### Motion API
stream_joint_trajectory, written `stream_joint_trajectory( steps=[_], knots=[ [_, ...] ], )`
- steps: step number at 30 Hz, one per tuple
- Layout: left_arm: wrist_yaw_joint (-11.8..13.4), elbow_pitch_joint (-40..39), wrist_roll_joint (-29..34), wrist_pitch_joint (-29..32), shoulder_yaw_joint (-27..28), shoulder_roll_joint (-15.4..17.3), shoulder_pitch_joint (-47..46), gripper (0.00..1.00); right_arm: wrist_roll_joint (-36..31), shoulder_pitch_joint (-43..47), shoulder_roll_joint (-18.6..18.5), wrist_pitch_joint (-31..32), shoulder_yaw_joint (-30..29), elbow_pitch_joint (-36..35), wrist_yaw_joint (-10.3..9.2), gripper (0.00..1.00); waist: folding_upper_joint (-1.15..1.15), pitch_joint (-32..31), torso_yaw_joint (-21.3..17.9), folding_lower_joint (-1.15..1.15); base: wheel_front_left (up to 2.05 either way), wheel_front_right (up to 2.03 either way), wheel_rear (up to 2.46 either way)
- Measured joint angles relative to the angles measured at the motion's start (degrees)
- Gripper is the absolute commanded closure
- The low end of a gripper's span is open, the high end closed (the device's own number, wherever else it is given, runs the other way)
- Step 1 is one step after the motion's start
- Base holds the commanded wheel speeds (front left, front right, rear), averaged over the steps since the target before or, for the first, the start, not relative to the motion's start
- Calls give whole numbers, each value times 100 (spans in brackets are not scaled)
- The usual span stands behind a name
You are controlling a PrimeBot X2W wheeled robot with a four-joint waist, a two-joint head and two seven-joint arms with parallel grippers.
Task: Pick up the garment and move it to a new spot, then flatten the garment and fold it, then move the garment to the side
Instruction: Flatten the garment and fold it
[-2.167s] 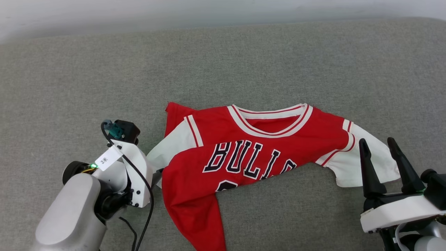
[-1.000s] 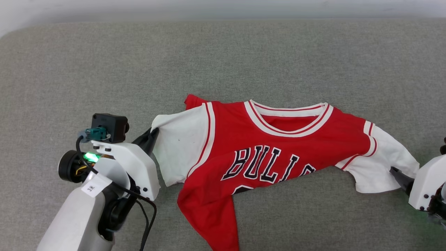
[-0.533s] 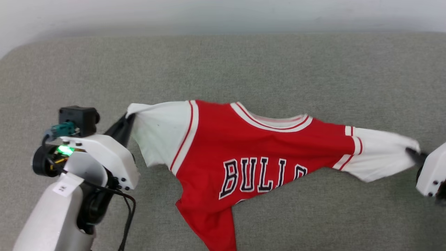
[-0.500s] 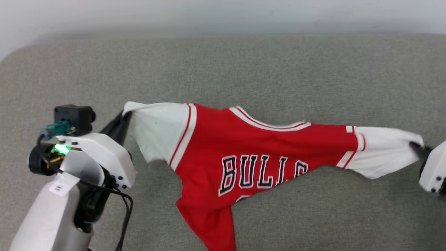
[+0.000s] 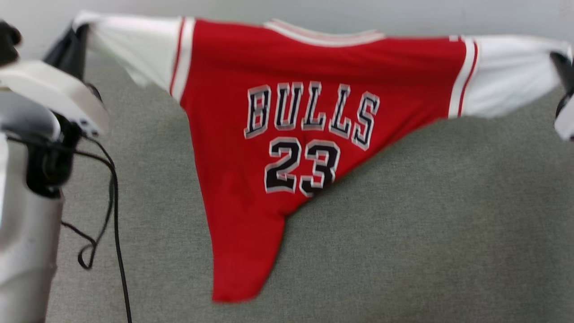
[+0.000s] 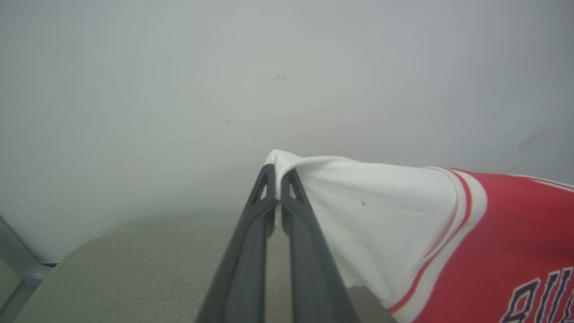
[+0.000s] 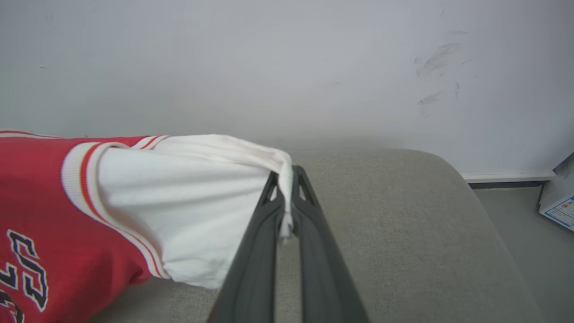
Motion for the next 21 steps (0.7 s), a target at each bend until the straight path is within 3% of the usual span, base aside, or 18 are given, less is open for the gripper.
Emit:
stream_joint_trajectory(
  steps=[15, 21],
  knots=[
    [-49, 1735, 859, -1034, -237, 67, -3688, 100, -900, -3594, 34, -1567, 250, 1203, 1, 100, 0, 1102, 44, 1, 0, 0, 0],
    [-103, 2265, 1069, -1345, -352, 68, -4860, 100, -992, -4806, 20, -1850, 394, 1635, 0, 100, 0, 1730, 54, 1, 0, 0, 0]
  ],
)
